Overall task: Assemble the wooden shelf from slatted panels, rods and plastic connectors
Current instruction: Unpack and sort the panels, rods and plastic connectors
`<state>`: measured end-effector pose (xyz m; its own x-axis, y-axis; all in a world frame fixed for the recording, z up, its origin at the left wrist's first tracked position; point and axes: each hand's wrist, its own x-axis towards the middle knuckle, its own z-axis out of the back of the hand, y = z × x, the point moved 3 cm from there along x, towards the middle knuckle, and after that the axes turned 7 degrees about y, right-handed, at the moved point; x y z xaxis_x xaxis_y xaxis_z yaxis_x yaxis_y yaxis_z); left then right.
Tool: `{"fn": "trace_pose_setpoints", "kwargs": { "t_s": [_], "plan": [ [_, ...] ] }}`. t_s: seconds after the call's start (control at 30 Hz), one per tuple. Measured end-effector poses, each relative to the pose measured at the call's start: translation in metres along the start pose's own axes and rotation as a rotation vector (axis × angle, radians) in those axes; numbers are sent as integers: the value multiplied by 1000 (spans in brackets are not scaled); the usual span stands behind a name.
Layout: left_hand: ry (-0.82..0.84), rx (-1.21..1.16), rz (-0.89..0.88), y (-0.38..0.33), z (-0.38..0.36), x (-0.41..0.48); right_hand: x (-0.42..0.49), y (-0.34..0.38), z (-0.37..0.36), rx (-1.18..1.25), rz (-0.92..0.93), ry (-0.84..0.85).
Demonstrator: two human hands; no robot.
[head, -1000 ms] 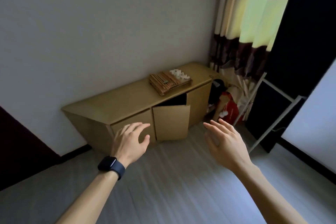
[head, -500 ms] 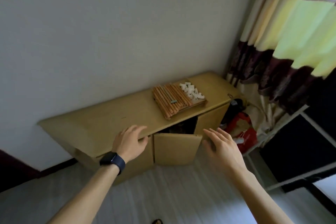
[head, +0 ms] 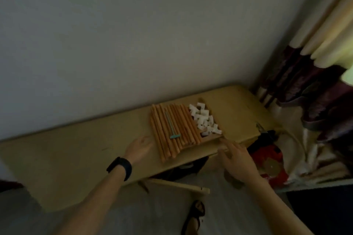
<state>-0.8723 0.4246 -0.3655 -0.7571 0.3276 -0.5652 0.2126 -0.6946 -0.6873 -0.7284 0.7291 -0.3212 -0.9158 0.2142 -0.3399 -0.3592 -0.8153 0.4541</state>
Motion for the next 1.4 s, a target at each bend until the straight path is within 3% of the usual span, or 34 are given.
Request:
{"fn": "trace_pose_setpoints", "kwargs": {
  "t_s": [0.17,0.4,0.5,0.7,0.87,1.03,1.23,1.4],
  "plan": [
    [-61,-494,378,0,-16,61,133,-47,25,352,-202,201],
    [-101,-799,582,15,-37,136,265,-105,-6,788,-606,425],
    [-110,-915,613,23,-41,164,290,-118,-21,911,-639,516],
    [-105,-928,681,40,-40,188,297,-124,-27,951,-620,597],
    [-37,-932,688,33,-40,185,278,-132,-22,1013,-660,552],
    [106,-848,644,-6,-40,185,218,-158,-10,1191,-760,368],
    [300,-622,535,-78,-60,184,94,-184,10,1375,-876,129],
    [501,-374,438,-138,-119,174,-43,-204,0,1588,-885,-146]
  ]
}}
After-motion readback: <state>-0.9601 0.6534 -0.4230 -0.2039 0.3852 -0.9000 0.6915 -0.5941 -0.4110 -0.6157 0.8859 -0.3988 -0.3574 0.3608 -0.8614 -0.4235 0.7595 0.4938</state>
